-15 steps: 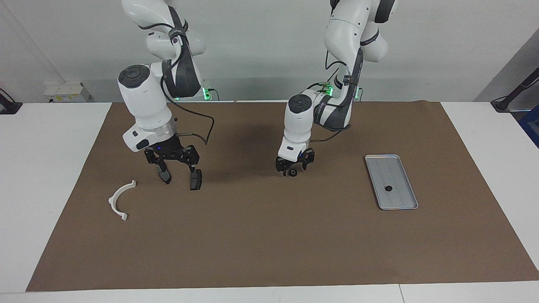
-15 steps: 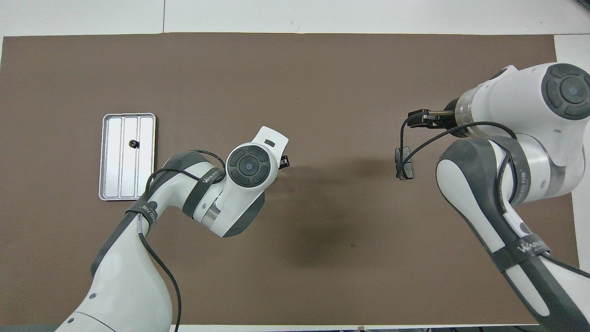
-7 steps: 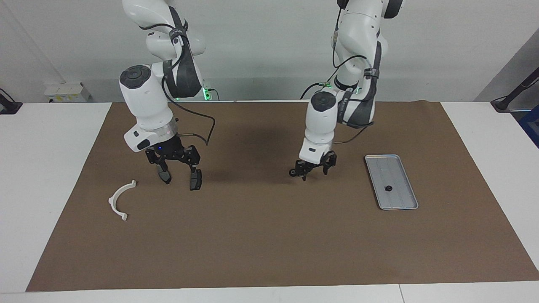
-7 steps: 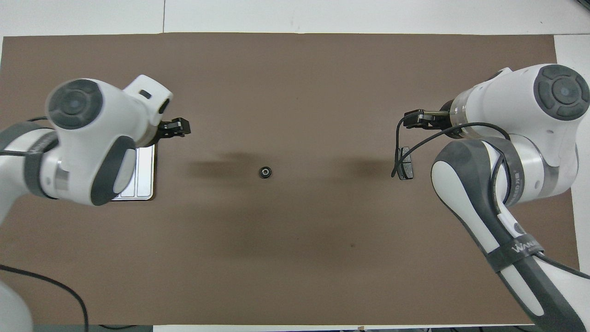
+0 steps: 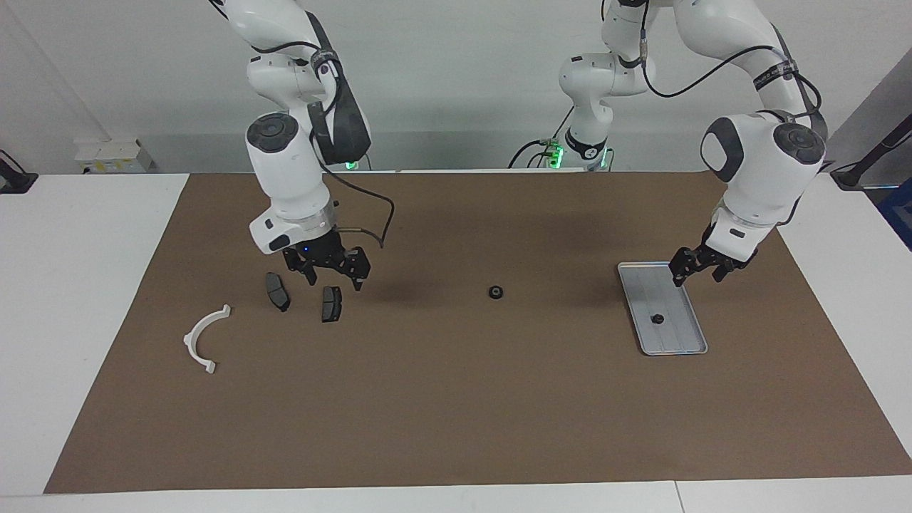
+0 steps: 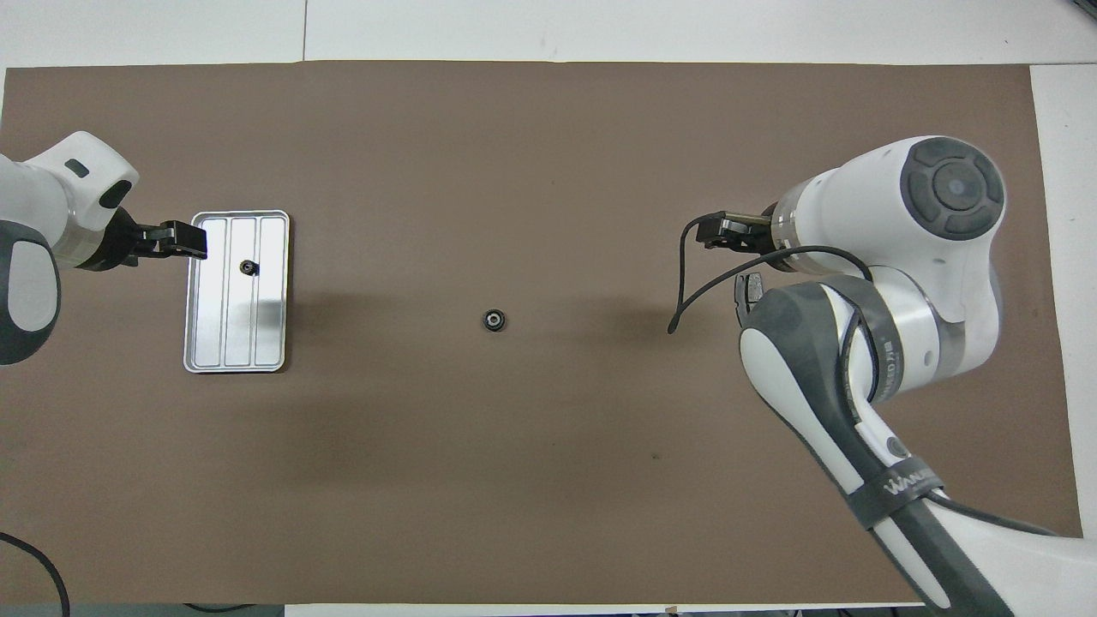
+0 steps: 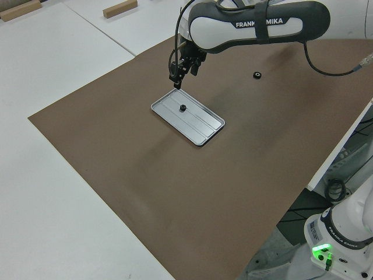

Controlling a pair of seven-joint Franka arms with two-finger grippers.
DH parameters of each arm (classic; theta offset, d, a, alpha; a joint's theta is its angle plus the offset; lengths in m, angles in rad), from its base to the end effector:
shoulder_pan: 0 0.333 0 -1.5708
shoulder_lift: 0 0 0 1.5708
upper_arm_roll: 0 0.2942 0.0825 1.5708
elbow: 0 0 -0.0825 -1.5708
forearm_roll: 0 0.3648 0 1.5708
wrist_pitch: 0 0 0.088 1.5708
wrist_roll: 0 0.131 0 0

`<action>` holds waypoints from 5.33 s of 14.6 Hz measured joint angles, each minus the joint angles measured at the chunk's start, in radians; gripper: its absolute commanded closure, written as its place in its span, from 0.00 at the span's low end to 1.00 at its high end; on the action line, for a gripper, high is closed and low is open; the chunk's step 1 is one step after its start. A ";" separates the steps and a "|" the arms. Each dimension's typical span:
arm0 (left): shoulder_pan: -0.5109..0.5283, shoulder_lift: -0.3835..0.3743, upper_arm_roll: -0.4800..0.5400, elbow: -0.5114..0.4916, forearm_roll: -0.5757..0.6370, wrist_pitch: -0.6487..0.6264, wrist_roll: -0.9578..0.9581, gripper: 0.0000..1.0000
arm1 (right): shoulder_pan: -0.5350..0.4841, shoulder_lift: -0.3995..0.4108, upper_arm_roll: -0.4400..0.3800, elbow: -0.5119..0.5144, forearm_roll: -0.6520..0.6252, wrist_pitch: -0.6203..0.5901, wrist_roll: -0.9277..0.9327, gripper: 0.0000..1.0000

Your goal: Place bearing gear from tray to pile

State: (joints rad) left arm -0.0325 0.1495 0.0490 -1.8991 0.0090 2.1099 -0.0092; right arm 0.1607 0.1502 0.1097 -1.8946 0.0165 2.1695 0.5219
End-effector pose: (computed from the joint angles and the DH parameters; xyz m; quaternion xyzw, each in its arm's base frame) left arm 0.5831 0.0095 0.3919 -0.9994 -0.0103 -0.0307 0.0077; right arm 0.5701 0.1571 0.3999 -0.9894 0.1305 -0.0520 0.0383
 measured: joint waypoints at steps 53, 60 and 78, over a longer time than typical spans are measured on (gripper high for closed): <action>-0.051 0.078 -0.038 0.061 -0.049 -0.036 -0.033 1.00 | 0.490 0.539 -0.006 0.428 -0.144 0.020 0.877 0.21; -0.163 0.067 -0.037 0.054 -0.050 -0.043 -0.196 1.00 | 0.489 0.531 -0.006 0.427 -0.144 0.035 0.877 0.71; -0.153 0.066 -0.019 0.047 -0.050 -0.041 -0.148 1.00 | 0.319 0.446 -0.017 0.487 -0.167 -0.175 0.529 1.00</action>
State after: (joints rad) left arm -0.1856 0.2154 0.0305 -1.8521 -0.0411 2.0689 -0.1576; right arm 0.4793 0.5960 0.0929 -1.4080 -0.1502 1.9941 1.0504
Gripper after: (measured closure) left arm 0.762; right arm 0.643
